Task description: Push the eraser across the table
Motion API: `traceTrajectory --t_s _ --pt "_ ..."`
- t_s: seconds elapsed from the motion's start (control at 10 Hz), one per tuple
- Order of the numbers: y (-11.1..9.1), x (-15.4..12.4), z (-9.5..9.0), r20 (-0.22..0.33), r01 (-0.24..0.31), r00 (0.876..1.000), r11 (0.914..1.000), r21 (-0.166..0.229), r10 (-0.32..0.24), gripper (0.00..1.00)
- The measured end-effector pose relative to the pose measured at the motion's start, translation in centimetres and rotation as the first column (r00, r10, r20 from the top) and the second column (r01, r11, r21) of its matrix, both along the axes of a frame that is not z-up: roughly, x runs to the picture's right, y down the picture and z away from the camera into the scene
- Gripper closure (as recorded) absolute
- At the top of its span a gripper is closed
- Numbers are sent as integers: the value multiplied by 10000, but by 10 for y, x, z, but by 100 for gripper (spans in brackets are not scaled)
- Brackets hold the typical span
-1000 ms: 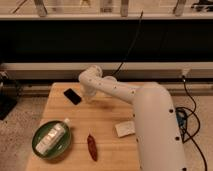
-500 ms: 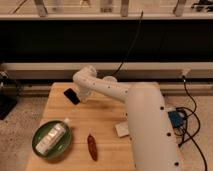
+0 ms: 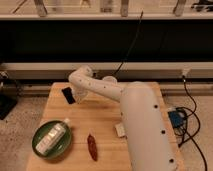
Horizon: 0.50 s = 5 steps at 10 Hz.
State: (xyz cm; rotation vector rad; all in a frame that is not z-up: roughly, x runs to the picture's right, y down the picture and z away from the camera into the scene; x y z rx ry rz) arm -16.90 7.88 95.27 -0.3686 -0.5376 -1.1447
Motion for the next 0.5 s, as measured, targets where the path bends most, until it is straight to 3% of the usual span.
traceTrajectory --t_s 0.5 --pt "3 -27 -1 490 399 9980 9992 85 -402 96"
